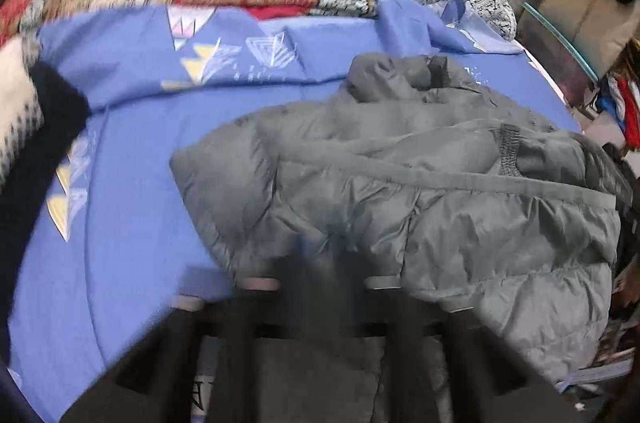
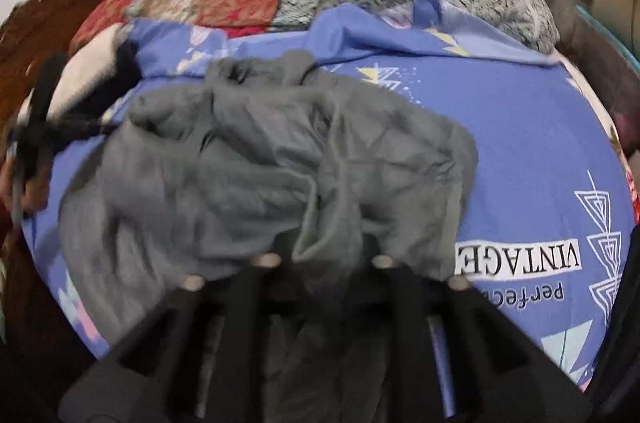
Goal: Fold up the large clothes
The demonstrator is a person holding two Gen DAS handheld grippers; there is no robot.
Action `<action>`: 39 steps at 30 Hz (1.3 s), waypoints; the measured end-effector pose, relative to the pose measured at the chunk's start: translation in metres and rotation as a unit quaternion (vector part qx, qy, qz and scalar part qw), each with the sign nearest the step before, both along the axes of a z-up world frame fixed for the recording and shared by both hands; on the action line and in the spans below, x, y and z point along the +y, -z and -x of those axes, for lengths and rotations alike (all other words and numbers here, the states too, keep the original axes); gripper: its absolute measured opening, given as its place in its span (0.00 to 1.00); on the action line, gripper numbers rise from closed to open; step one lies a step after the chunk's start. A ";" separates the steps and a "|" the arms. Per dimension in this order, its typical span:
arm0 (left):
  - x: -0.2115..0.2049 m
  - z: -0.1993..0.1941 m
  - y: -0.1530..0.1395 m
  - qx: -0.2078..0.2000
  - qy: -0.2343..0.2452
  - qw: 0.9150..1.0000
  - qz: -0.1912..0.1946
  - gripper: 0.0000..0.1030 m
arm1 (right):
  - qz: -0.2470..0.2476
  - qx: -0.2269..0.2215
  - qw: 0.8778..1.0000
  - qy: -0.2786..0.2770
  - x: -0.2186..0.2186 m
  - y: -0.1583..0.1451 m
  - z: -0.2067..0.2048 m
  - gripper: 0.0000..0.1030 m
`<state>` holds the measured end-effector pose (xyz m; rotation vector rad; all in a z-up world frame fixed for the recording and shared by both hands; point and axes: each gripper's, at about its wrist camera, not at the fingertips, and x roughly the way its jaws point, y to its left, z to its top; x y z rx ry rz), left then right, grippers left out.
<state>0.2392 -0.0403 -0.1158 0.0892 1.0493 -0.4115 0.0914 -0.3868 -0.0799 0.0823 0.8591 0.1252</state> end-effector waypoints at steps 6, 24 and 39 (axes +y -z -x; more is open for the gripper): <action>0.044 -0.017 -0.057 -0.094 -0.078 0.991 0.057 0.22 | 0.005 -0.091 0.995 0.037 -0.018 -0.065 -0.050 0.10; 0.018 -0.116 0.058 0.009 -0.163 0.977 -0.137 0.23 | -0.077 0.027 0.984 0.161 -0.047 0.099 -0.178 0.85; 0.000 -0.027 -0.036 -0.089 -0.130 0.987 -0.012 0.23 | -0.079 -0.030 0.996 -0.006 0.033 0.010 -0.098 0.71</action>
